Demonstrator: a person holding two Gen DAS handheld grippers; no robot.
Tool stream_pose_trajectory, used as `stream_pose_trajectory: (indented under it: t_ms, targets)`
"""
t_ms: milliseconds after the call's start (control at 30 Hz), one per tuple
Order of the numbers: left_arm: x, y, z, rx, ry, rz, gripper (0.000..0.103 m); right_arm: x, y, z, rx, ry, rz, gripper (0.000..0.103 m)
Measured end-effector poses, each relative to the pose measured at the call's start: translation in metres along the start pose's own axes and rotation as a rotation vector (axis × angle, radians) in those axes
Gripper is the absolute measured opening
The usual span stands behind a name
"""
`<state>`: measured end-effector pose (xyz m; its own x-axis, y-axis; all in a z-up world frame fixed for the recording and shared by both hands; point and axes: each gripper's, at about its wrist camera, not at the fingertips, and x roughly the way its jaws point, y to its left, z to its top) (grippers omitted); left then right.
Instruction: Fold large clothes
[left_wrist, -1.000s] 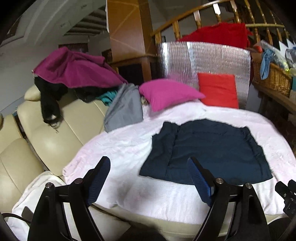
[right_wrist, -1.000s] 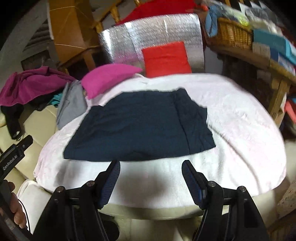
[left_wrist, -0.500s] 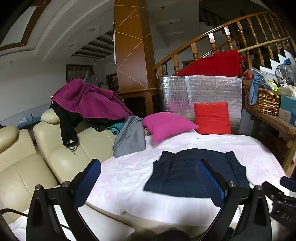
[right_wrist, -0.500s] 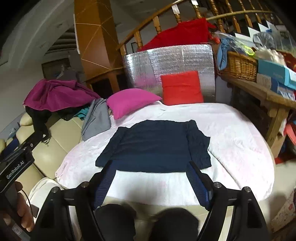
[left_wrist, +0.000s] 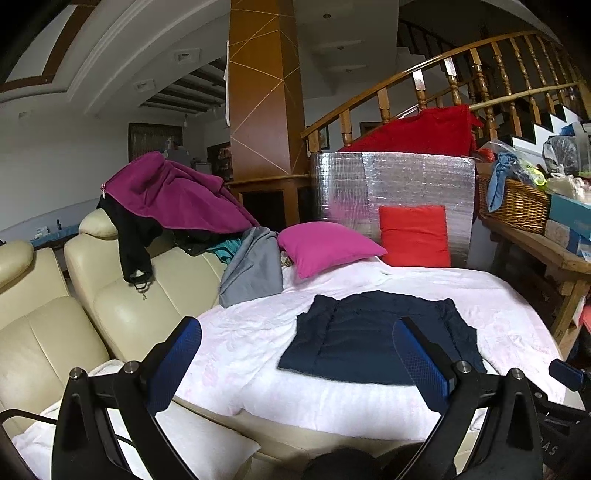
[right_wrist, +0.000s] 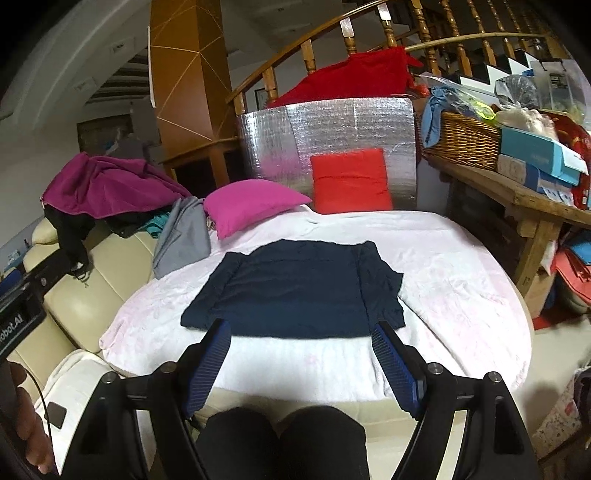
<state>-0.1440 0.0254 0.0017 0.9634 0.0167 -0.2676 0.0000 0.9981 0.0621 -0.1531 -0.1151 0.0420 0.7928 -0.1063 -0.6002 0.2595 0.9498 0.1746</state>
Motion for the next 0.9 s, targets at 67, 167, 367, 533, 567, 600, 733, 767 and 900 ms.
stream_pose_trajectory:
  t_ms: [67, 167, 367, 533, 567, 600, 733, 767, 900]
  targets:
    - [-0.002, 0.001, -0.002, -0.006, -0.004, -0.004, 0.103, -0.003, 0.000, -0.003, -0.012, -0.001, -0.014, 0.082]
    - [-0.005, 0.003, -0.002, -0.014, -0.011, 0.000, 0.103, -0.005, 0.000, -0.002, -0.009, -0.001, -0.016, 0.082]
    - [-0.006, 0.002, 0.000, -0.011, -0.022, 0.011, 0.103, -0.002, 0.000, -0.003, -0.001, 0.001, -0.008, 0.082]
    - [-0.006, -0.005, -0.003, 0.011, -0.016, 0.005, 0.103, 0.001, -0.002, -0.005, 0.014, 0.006, -0.005, 0.082]
    - [-0.007, -0.006, -0.003, 0.014, -0.016, 0.005, 0.103, 0.001, -0.003, -0.005, 0.016, 0.006, -0.007, 0.082]
    - [-0.007, -0.007, -0.003, 0.017, -0.017, 0.005, 0.103, 0.000, -0.004, -0.005, 0.019, 0.004, -0.007, 0.082]
    - [-0.008, -0.009, -0.002, 0.020, -0.022, 0.005, 0.103, 0.000, -0.007, -0.005, 0.028, 0.001, -0.007, 0.082]
    - [-0.008, -0.009, -0.002, 0.021, -0.021, 0.004, 0.103, 0.000, -0.008, -0.005, 0.029, 0.002, -0.006, 0.082]
    - [-0.008, -0.010, -0.003, 0.020, -0.021, 0.005, 0.103, 0.001, -0.009, -0.005, 0.032, 0.003, -0.002, 0.082]
